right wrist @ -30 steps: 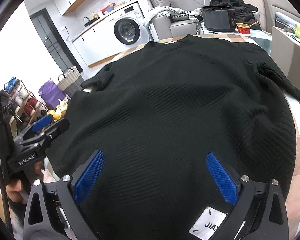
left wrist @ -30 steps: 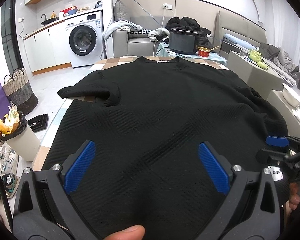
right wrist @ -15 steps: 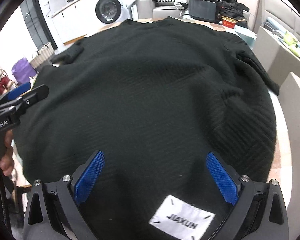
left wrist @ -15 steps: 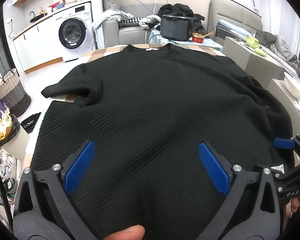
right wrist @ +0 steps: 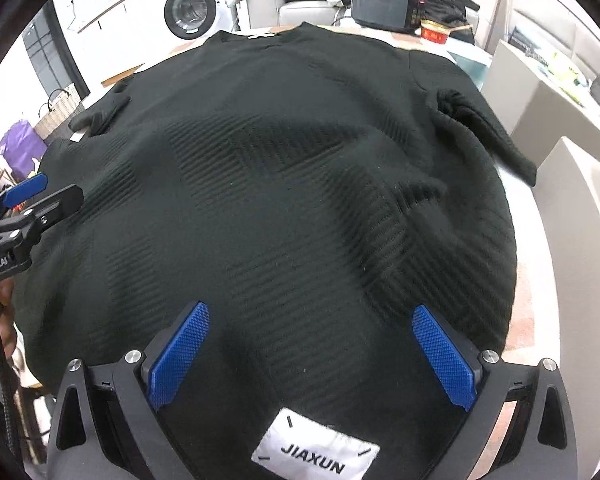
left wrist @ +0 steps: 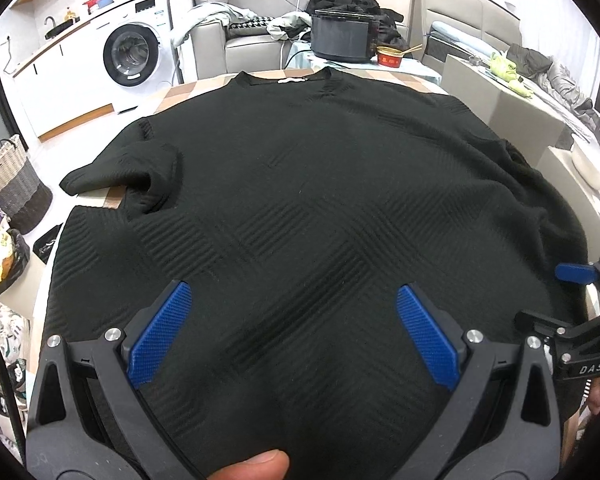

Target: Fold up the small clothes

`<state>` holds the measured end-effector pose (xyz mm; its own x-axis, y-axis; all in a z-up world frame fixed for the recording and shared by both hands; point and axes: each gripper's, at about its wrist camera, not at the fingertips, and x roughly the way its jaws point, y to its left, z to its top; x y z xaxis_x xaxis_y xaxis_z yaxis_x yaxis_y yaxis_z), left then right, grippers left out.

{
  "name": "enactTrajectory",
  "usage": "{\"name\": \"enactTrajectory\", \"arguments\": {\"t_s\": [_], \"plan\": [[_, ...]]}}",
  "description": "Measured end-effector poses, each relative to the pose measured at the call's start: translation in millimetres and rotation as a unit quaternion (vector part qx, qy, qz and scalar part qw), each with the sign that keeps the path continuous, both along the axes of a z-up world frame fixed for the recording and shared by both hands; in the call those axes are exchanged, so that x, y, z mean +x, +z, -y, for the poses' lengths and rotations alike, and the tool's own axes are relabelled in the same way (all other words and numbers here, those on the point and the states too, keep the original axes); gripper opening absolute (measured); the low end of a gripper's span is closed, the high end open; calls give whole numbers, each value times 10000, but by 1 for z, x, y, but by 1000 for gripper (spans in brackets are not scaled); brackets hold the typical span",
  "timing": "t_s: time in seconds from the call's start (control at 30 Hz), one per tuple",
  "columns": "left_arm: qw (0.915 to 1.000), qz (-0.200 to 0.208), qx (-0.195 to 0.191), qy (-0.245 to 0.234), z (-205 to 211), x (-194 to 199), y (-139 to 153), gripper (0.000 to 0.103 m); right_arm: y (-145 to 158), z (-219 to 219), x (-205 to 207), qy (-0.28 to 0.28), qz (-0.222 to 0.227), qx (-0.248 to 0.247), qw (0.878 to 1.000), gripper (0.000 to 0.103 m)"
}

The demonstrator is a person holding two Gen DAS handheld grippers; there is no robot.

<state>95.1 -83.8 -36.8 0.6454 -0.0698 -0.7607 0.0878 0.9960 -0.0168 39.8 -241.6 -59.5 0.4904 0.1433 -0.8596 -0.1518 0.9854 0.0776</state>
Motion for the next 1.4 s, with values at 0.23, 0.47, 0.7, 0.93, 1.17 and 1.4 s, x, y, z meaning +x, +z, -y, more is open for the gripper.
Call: {"name": "enactTrajectory", "arguments": {"t_s": [0.23,0.47,0.7,0.93,1.17,1.4], "plan": [[9999,-26,-123,60,-18,28,4,102,13,-8,28,-147,-55,-11,9999,103],[9994,-10,-307,177,-48,63,11,102,33,-11,58,-402,32,4,9992,103],[9986,23,-376,365,-76,90,19,102,48,-14,85,-639,153,36,9978,103],[9983,25,-350,466,-93,107,22,102,44,-24,109,-416,-285,376,9980,103],[9980,-69,-324,538,-101,120,19,102,29,-33,127,-341,-594,31,9976,103],[9980,-142,-282,554,-100,123,11,102,15,-43,133,-145,-780,-238,9966,103]]}}
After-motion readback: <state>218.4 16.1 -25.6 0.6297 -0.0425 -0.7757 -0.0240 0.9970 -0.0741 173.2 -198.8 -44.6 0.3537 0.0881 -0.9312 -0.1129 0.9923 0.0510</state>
